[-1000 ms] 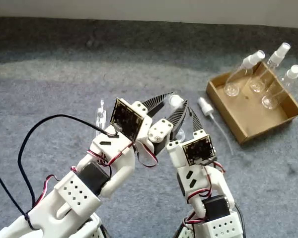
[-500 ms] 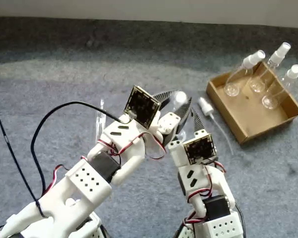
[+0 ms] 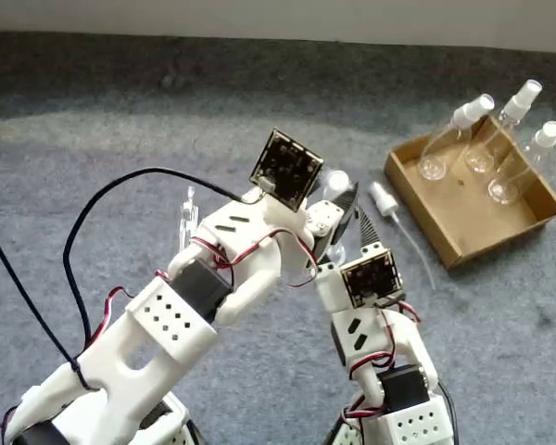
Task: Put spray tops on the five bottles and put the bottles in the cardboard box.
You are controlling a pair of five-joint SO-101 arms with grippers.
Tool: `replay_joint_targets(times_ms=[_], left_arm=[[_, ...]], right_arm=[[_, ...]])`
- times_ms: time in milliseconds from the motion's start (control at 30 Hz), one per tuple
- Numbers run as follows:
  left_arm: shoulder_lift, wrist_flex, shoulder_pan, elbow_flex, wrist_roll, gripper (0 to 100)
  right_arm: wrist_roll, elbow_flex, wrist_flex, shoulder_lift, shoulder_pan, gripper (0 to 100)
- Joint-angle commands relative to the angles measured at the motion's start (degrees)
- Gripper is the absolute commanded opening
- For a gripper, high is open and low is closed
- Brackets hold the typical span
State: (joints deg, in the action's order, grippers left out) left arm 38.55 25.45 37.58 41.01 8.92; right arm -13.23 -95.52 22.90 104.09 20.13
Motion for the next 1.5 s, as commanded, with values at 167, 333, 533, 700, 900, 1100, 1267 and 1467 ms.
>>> replay_joint_targets(times_ms=[167, 333, 533, 700, 900, 1100, 1267, 1467], left_arm=[[-2.4, 5.3, 0.9, -2.9, 0.0, 1], [-2.4, 5.5, 0.8, -2.9, -0.2, 10], [-2.3, 5.7, -2.3, -2.9, 0.0, 19], [0.5, 13.4, -3.1, -4.2, -0.2, 19], [12.4, 21.1, -4.6, -3.6, -0.3, 19], [21.9, 28.0, -11.6, 0.7, -0.3, 19], [29.8, 28.9, -16.9, 8.1, -0.3, 19], [38.8, 29.3, -21.8, 11.7, -0.4, 0]], right_arm=[[-0.5, -2.8, -0.2, 1.3, 0.5, 9.1], [-0.5, -2.8, -0.2, 1.3, 0.5, 9.1], [-0.5, -2.8, -0.2, 1.3, 0.5, 9.1], [-0.5, -2.8, -0.2, 1.3, 0.5, 9.1], [-0.5, -2.8, -0.2, 1.3, 0.5, 9.1], [-0.5, -2.8, -0.2, 1.3, 0.4, 9.1], [-0.2, -2.8, -0.1, 1.3, 0.1, 9.1], [-0.4, -2.7, 0.2, 1.0, 0.1, 9.1]])
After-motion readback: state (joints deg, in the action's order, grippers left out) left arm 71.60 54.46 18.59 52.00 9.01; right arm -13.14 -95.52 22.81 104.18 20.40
